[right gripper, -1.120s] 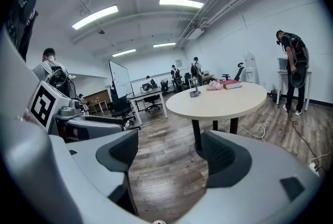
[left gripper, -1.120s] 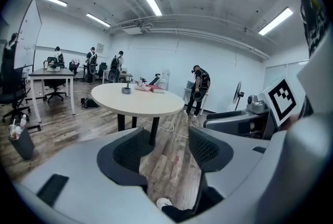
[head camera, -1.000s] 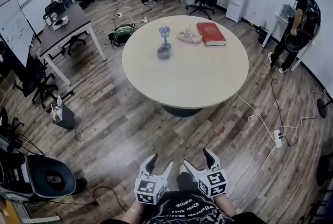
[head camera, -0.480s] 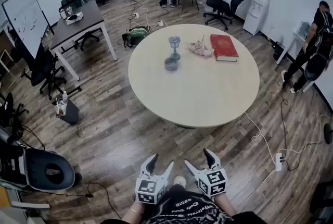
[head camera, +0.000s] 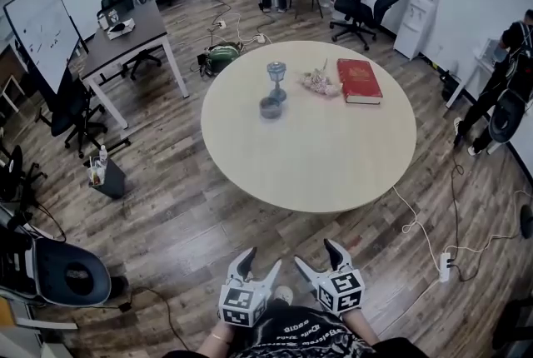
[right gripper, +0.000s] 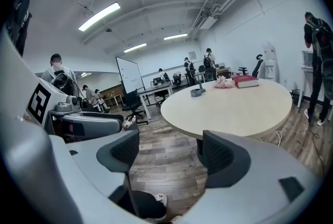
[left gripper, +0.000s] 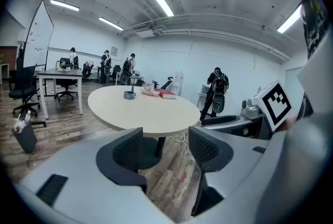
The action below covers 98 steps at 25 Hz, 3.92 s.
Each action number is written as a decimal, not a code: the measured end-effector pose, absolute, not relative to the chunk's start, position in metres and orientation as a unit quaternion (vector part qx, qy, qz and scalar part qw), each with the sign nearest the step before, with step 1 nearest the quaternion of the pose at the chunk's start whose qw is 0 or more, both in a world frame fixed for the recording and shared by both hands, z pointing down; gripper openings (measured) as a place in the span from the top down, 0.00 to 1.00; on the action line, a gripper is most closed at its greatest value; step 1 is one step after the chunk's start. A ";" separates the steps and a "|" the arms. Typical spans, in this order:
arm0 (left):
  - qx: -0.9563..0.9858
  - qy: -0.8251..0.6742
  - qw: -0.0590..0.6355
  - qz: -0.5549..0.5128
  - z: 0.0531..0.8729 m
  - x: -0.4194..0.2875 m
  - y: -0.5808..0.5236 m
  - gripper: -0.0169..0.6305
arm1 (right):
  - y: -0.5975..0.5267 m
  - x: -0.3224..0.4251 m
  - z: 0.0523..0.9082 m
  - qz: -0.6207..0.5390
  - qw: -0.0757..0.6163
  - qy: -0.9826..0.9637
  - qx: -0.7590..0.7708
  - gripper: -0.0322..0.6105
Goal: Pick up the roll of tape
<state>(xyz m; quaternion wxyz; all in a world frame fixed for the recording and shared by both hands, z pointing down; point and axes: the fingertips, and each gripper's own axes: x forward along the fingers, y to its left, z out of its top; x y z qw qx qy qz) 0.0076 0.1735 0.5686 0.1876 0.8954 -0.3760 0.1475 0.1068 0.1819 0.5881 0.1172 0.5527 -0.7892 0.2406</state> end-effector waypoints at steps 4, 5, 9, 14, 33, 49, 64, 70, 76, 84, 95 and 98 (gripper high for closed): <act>0.896 -0.383 0.184 0.131 0.563 0.009 0.155 0.53 | 0.169 0.105 0.592 0.253 0.116 -0.791 0.544 0.37; 0.897 -0.383 0.182 0.126 0.563 0.010 0.149 0.53 | 0.165 0.105 0.592 0.256 0.114 -0.792 0.543 0.37; 0.901 -0.374 0.177 0.130 0.564 0.017 0.122 0.53 | 0.142 0.109 0.594 0.259 0.110 -0.788 0.547 0.37; 0.907 -0.365 0.167 0.127 0.560 0.014 0.078 0.53 | 0.102 0.108 0.593 0.258 0.109 -0.783 0.555 0.38; 0.924 -0.331 0.155 0.109 0.545 -0.024 -0.105 0.53 | -0.053 0.061 0.584 0.259 0.103 -0.753 0.597 0.40; 0.920 -0.329 0.171 0.127 0.554 -0.031 -0.162 0.53 | -0.115 0.061 0.593 0.276 0.115 -0.734 0.610 0.42; 0.896 -0.389 0.172 0.127 0.549 -0.022 -0.202 0.53 | -0.232 0.117 0.514 0.189 0.142 -0.764 0.600 0.44; 0.887 -0.403 0.179 0.136 0.554 -0.020 -0.213 0.53 | -0.284 0.123 0.502 0.157 0.186 -0.771 0.588 0.44; 0.883 -0.404 0.200 0.133 0.556 -0.017 -0.223 0.53 | -0.335 0.136 0.515 0.172 0.220 -0.769 0.576 0.44; 0.872 -0.421 0.210 0.137 0.559 -0.021 -0.239 0.53 | -0.389 0.155 0.548 0.201 0.245 -0.766 0.559 0.44; 0.855 -0.450 0.211 0.148 0.561 -0.033 -0.261 0.54 | -0.444 0.166 0.614 0.243 0.308 -0.758 0.521 0.46; 0.850 -0.458 0.210 0.154 0.563 -0.040 -0.267 0.54 | -0.452 0.168 0.635 0.262 0.322 -0.752 0.512 0.46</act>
